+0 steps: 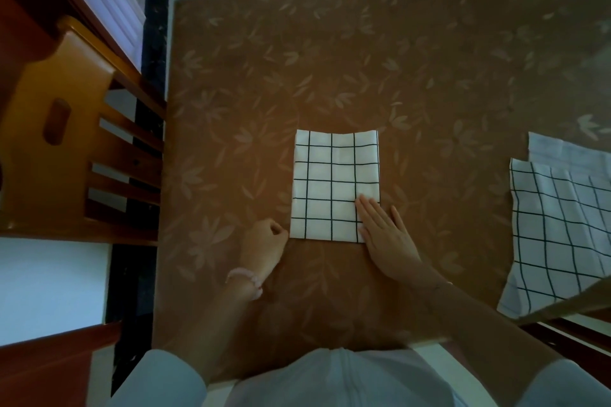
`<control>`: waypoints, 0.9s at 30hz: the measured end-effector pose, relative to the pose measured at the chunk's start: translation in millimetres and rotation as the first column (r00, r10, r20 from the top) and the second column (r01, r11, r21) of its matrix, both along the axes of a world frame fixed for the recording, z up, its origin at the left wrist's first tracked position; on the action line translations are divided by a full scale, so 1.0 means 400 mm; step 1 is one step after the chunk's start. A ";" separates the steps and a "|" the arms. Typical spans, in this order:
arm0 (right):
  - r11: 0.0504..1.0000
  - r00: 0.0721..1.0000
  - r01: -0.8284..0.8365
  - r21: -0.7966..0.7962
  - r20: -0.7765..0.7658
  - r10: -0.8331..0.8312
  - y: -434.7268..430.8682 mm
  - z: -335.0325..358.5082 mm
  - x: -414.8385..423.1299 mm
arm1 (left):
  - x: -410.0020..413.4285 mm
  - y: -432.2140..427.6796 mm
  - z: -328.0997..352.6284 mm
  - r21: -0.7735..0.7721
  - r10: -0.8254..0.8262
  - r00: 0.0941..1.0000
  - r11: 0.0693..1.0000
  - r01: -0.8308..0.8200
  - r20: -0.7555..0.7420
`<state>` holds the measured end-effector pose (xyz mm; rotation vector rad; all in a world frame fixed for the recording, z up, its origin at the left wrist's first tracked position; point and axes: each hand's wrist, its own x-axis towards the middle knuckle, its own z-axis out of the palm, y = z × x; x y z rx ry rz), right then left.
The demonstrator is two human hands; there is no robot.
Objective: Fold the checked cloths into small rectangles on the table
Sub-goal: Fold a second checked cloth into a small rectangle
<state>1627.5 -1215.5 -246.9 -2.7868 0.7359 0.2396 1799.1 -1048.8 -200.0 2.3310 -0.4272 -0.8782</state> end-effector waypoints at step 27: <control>0.995 0.996 0.093 -0.042 0.019 -0.093 0.005 -0.012 -0.010 | -0.016 -0.057 -0.054 0.258 -0.665 0.336 0.629 0.733 0.667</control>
